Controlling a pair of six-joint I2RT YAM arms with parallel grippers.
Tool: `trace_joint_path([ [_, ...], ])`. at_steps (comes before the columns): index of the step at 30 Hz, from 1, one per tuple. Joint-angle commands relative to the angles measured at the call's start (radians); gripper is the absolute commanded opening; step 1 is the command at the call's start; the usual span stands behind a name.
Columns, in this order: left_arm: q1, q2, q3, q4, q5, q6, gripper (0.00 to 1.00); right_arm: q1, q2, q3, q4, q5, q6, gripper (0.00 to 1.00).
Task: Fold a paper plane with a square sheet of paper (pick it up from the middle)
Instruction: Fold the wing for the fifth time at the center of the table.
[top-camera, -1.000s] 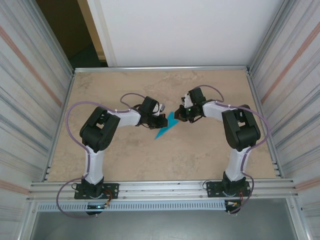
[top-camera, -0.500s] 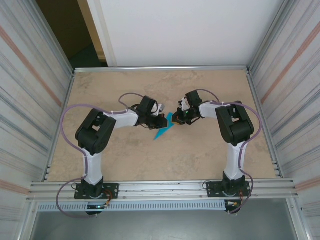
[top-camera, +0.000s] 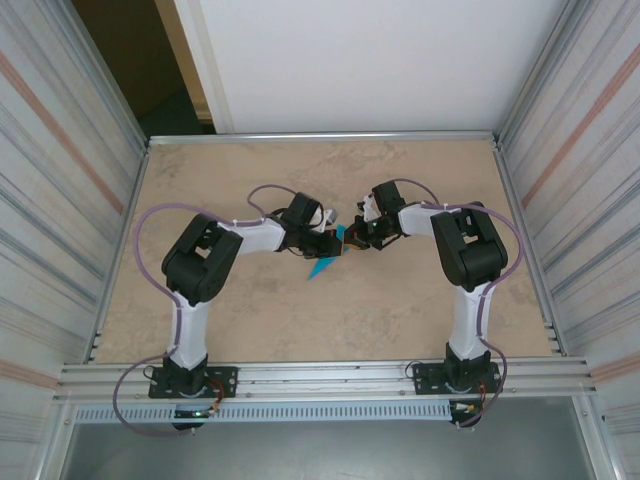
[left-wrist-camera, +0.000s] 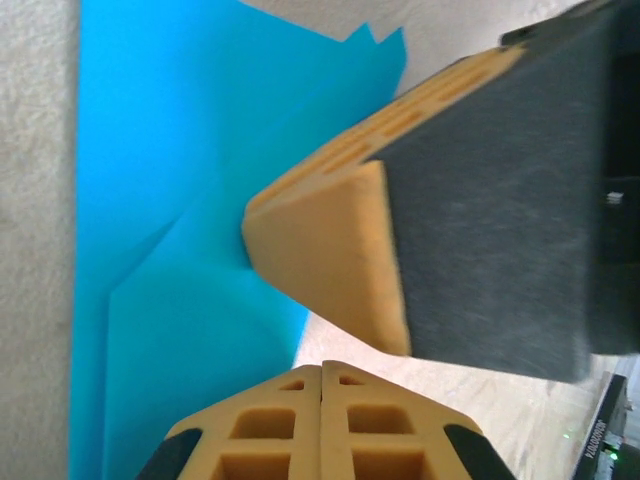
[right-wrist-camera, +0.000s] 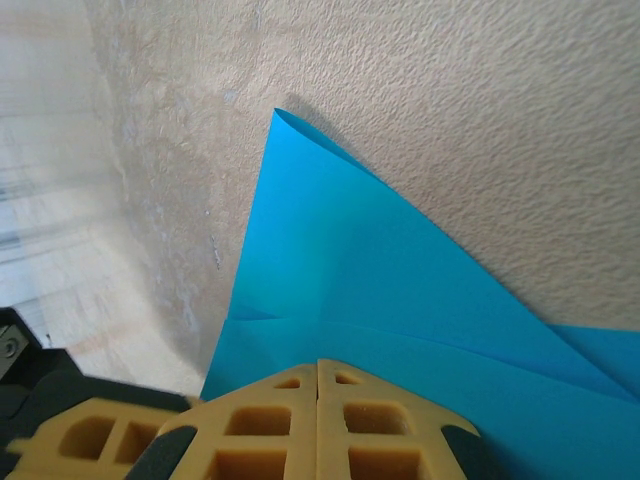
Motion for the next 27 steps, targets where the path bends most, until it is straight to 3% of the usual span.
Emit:
trace_joint_path([
  [1,0.002,0.027,0.025,-0.054,-0.036,0.03,0.01,-0.007,0.058,-0.003,-0.067,0.051,-0.027,0.02],
  [9,0.003,0.005,-0.039,-0.102,-0.045,0.025,0.0,-0.014,0.079,0.013,-0.116,0.091,-0.035,0.02],
  [27,0.058,-0.335,-0.46,-0.054,0.015,-0.03,0.09,-0.038,0.074,0.055,-0.155,0.048,-0.083,0.02],
])
